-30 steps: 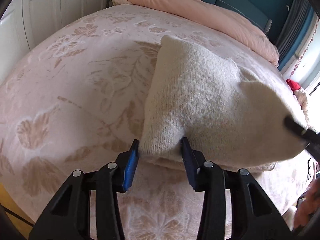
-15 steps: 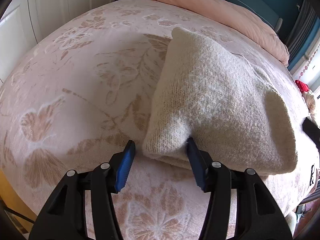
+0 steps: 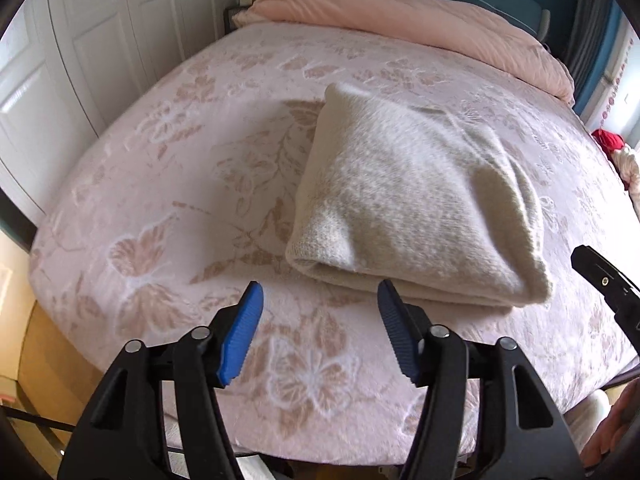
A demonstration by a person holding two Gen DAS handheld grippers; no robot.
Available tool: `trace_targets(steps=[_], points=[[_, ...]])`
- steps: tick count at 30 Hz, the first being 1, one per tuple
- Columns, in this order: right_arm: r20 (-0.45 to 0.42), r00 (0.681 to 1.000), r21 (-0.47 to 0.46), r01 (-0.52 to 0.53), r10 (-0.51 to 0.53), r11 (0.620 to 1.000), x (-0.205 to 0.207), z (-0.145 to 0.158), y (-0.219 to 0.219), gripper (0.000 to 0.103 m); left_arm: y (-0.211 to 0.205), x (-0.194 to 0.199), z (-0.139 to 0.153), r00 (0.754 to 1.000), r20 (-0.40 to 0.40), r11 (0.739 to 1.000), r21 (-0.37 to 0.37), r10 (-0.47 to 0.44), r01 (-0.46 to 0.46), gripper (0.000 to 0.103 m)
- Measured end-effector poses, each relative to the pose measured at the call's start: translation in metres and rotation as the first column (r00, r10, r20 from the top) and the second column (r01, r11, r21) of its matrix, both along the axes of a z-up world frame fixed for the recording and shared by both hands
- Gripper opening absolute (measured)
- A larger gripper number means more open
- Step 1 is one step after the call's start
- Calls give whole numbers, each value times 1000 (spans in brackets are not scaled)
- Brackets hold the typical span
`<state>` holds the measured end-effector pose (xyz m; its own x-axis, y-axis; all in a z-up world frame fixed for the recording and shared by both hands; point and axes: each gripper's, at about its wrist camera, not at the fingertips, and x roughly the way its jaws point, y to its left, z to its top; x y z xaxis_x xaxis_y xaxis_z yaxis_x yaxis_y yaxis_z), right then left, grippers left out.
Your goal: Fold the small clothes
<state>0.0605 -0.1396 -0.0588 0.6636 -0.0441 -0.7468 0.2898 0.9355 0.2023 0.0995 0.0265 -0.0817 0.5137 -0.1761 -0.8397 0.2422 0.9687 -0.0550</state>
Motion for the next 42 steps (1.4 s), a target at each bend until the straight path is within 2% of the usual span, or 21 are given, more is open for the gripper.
trace_targets(steps=[5,8,16,26,34,38,42], points=[[8,999,-32,42,-42,999,-29,2,-1,14,-9,-25,22,998,61,999,28,-26,25,61],[10,999,-15,48,-48,999,-43,5,0,14,-14,-37,33,996,88,999,34,-32,29,66],[41,999,-22,28,-27,999,-73,15,7,17,-23,-70,48,991,132,998,53,-35,28,69],[57,998,-25,34,-32,999,-100,14,12,17,-34,-95,47,990,128,997,69,-53,44,69],[48,998,-28,44,-43,999,-104,10,14,18,-34,-101,42,990,128,995,85,-55,44,69],[35,998,-35,52,-50,998,-102,6,16,23,-33,-103,38,988,147,994,100,-49,35,69],[24,998,-43,57,-56,997,-101,0,18,23,-31,-101,32,987,153,995,98,-43,28,73]])
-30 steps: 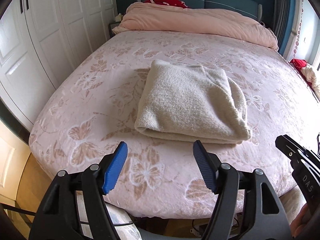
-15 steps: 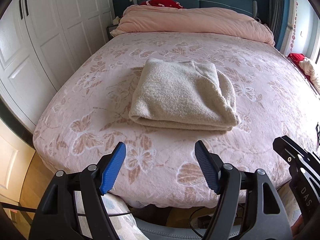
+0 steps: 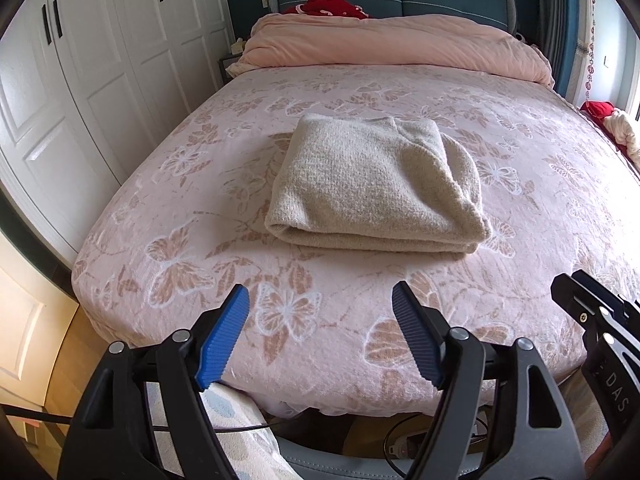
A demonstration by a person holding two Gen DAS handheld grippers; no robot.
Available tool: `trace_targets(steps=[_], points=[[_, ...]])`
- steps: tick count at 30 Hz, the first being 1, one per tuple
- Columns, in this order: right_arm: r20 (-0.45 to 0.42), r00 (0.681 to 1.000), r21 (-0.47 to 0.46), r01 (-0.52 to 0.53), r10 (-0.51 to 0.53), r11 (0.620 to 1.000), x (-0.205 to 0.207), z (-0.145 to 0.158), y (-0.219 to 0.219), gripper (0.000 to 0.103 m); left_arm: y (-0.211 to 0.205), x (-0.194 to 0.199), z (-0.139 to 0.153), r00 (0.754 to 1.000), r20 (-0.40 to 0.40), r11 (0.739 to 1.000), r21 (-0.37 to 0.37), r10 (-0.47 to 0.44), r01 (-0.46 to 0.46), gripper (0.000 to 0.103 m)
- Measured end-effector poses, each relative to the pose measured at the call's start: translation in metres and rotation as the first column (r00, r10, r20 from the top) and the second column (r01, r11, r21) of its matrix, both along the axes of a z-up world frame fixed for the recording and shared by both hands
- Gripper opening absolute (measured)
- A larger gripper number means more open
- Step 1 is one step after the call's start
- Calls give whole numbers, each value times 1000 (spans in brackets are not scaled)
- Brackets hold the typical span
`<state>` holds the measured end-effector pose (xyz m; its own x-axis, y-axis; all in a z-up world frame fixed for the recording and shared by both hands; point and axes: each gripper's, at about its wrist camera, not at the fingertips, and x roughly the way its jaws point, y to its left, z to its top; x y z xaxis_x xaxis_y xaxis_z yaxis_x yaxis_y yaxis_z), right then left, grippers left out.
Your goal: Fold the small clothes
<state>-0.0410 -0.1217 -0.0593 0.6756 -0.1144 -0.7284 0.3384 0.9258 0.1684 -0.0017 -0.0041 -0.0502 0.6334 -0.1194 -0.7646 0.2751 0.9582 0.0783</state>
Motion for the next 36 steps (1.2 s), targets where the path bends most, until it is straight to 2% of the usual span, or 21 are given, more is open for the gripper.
trace_targets(steps=[5,9,12,17,21,36], points=[[-11,1000,-11,13,-13,1000,1,-5,2,26,6,3,-8,999,-12,999,-26,38,-38,73],[-14,1000,-27,20,-20,999,2,-8,5,30,8,2,-11,999,1,999,-19,51,-50,74],[-22,1000,-32,22,-23,999,2,-11,6,32,7,1,-13,999,2,999,-11,47,-47,82],[-29,999,-35,24,-25,999,2,-13,8,39,5,-4,-11,999,38,999,3,38,-38,86],[-29,999,-38,27,-28,999,2,-13,8,39,5,-4,-10,998,40,999,7,45,-45,90],[-32,999,-42,22,-24,999,1,-12,11,41,7,-2,-10,999,32,999,1,45,-45,89]])
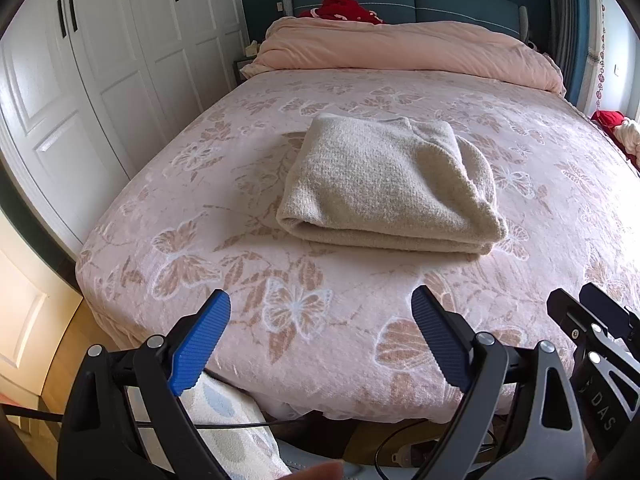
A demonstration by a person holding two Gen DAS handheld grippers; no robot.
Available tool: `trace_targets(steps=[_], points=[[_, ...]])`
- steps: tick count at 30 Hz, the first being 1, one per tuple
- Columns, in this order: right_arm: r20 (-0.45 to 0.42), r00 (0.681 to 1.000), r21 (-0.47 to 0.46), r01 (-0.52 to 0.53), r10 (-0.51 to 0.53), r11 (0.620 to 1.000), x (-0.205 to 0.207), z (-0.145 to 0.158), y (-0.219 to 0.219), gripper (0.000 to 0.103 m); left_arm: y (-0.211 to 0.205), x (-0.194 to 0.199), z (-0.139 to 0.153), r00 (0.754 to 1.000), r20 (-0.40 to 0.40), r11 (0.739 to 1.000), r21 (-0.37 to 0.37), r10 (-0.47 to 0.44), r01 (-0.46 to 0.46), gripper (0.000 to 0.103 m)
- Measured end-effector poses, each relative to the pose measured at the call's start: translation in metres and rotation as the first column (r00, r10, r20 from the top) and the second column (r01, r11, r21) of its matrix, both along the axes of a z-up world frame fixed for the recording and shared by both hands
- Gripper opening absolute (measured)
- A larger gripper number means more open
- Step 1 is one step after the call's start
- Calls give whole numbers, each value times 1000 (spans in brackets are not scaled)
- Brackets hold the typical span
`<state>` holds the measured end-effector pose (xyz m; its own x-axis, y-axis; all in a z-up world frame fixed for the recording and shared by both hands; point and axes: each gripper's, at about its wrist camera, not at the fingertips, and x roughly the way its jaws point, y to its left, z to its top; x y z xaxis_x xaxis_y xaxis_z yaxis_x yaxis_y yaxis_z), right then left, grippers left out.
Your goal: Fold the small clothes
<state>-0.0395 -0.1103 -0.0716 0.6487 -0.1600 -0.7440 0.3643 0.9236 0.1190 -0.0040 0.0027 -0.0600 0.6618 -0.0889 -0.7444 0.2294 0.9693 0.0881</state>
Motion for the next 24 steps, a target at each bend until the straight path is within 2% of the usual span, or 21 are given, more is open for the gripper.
trace_targets(steps=[14,24], points=[[-4,1000,-3,-13,13,1000,1,-1,3,42,2,-1,-5,1000,-15,1000,9,3,-3,89],[-2,1000,-10,-11,11,1000,0,-1,4,47,3,0,-7,999,-30,1000,0,21,-21,89]])
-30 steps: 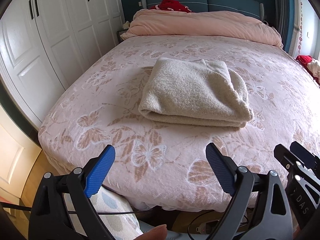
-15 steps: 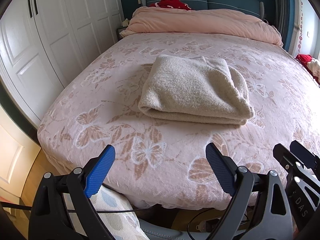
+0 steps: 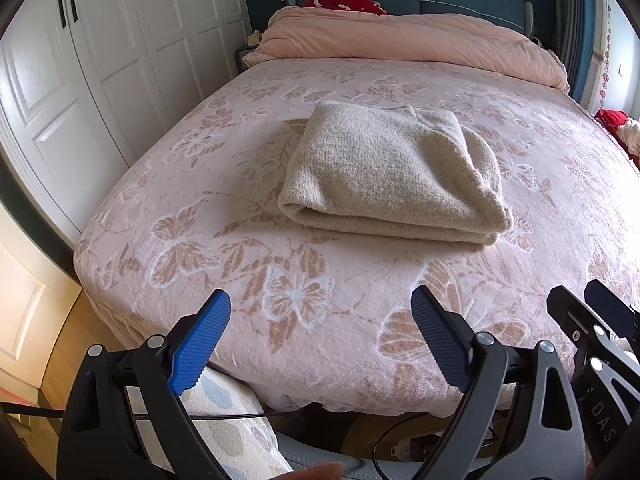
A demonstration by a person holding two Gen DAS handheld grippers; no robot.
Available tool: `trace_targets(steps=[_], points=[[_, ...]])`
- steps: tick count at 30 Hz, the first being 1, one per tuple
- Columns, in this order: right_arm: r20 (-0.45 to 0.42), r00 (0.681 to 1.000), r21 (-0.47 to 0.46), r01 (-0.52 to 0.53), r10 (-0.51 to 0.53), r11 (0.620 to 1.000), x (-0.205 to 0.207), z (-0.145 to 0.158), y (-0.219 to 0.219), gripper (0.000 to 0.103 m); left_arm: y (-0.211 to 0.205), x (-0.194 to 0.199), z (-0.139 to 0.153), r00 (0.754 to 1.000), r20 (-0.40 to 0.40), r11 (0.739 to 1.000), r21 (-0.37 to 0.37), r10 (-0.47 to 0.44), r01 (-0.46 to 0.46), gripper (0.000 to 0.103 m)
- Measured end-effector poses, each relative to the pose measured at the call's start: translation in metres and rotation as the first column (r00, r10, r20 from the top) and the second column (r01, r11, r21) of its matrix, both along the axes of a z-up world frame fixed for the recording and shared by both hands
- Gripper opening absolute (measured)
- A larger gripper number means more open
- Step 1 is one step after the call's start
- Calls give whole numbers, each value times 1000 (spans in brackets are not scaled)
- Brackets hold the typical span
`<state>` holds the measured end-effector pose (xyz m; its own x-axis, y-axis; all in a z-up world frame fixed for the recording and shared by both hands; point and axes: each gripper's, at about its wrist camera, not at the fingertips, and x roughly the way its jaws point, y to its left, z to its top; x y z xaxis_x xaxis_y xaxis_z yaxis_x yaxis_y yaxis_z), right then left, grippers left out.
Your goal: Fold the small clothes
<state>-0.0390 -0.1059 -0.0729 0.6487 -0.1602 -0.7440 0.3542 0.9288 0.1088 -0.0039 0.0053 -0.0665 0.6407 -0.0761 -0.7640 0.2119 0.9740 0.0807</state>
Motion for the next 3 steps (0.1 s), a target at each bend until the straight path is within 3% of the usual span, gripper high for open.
trace_targets(steps=[3], points=[[-1,1000,-1,-1,1,1000,0,-1,-1,49,0,0,0,1000,-3,1000,-5,-3,3,89]])
